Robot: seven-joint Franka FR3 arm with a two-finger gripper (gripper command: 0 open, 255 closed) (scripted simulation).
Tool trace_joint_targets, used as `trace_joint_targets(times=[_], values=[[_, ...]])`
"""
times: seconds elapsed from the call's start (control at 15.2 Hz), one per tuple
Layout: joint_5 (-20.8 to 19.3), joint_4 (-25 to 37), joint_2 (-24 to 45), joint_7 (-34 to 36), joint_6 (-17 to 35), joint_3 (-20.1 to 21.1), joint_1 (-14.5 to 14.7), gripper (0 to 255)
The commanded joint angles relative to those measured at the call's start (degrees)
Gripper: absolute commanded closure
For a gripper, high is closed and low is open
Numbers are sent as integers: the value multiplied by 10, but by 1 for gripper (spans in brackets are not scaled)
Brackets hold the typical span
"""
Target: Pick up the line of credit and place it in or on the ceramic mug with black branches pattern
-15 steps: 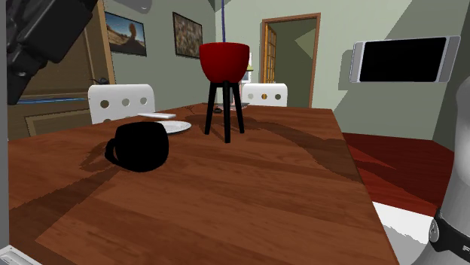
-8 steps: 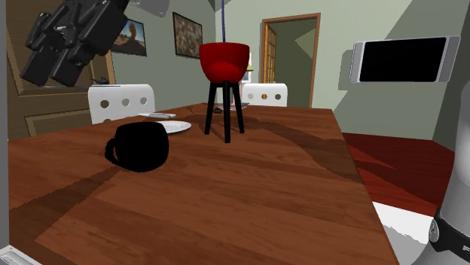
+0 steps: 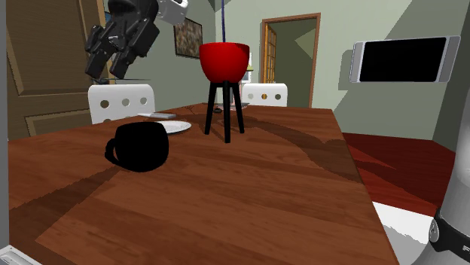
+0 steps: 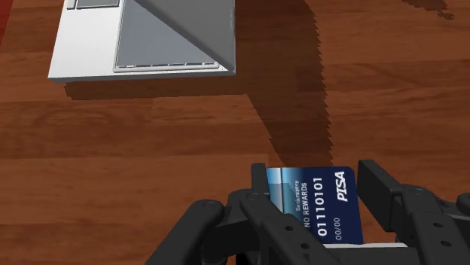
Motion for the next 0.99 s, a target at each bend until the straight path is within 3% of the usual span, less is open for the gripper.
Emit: trace_joint_targets(times=[0.0, 0.92], values=[[-1, -3, 5, -11, 3, -3, -4, 255], [9, -72, 33, -57, 89, -1, 2, 255]])
